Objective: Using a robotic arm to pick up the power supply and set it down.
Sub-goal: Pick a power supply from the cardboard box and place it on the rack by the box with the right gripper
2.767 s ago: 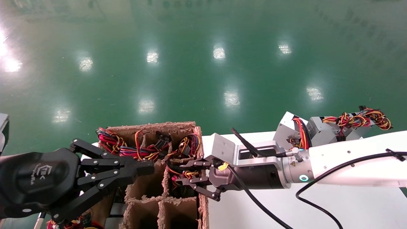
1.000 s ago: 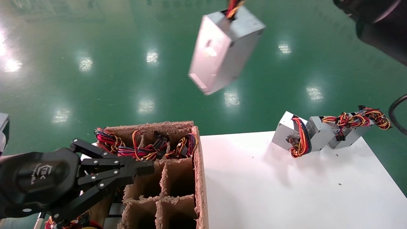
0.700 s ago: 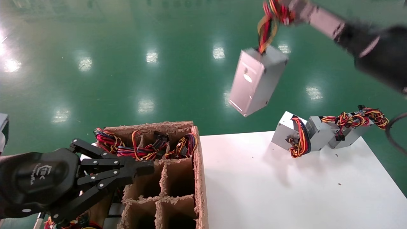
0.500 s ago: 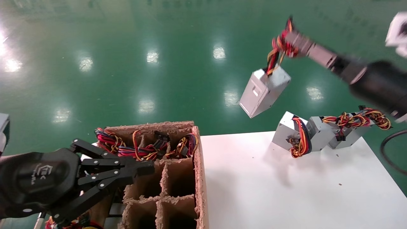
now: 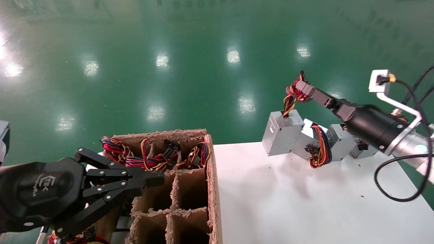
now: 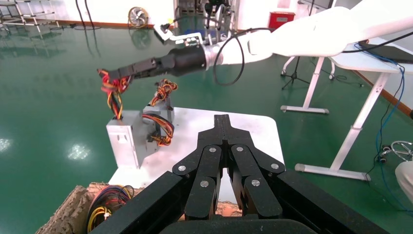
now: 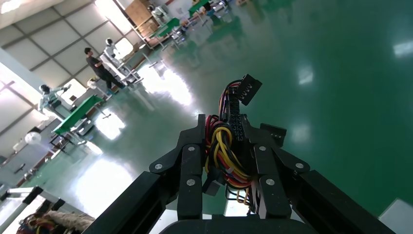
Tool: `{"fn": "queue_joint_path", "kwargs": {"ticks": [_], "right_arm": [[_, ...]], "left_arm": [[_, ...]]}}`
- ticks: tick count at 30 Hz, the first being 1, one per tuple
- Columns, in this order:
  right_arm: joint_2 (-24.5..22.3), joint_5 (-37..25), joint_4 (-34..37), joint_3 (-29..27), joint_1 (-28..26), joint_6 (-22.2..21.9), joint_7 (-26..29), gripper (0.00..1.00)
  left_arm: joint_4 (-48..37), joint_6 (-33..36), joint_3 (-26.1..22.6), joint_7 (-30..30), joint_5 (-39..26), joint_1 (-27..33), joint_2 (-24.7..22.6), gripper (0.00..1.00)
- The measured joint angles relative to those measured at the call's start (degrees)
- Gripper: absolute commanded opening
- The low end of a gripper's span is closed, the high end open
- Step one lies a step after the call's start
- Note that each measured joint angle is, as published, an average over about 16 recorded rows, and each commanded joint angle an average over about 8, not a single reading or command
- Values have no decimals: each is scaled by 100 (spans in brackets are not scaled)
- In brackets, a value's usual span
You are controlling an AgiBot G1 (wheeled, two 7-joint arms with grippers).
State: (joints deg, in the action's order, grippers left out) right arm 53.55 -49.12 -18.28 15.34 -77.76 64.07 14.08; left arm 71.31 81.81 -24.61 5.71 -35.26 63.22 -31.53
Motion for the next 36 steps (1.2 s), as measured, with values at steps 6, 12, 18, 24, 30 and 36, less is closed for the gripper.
{"fn": "queue_joint_path", "kwargs": {"ticks": [6, 12, 18, 24, 30, 36], "right_arm": [[267, -31, 644, 14, -201, -131, -248, 0], [491, -38, 1131, 6, -383, -389, -488, 0], [641, -36, 1466, -6, -516, -718, -681, 0], [694, -32, 1664, -15, -574, -952, -797, 0], [644, -43, 1757, -8, -558, -906, -798, 0], [537, -65, 1789, 8, -515, -686, -731, 0]], "left_arm": [[0, 0, 0, 0, 0, 0, 0, 0], [0, 0, 0, 0, 0, 0, 0, 0], [0, 0, 0, 0, 0, 0, 0, 0], [0, 0, 0, 0, 0, 0, 0, 0], [0, 0, 0, 0, 0, 0, 0, 0], [0, 0, 0, 0, 0, 0, 0, 0]]}}
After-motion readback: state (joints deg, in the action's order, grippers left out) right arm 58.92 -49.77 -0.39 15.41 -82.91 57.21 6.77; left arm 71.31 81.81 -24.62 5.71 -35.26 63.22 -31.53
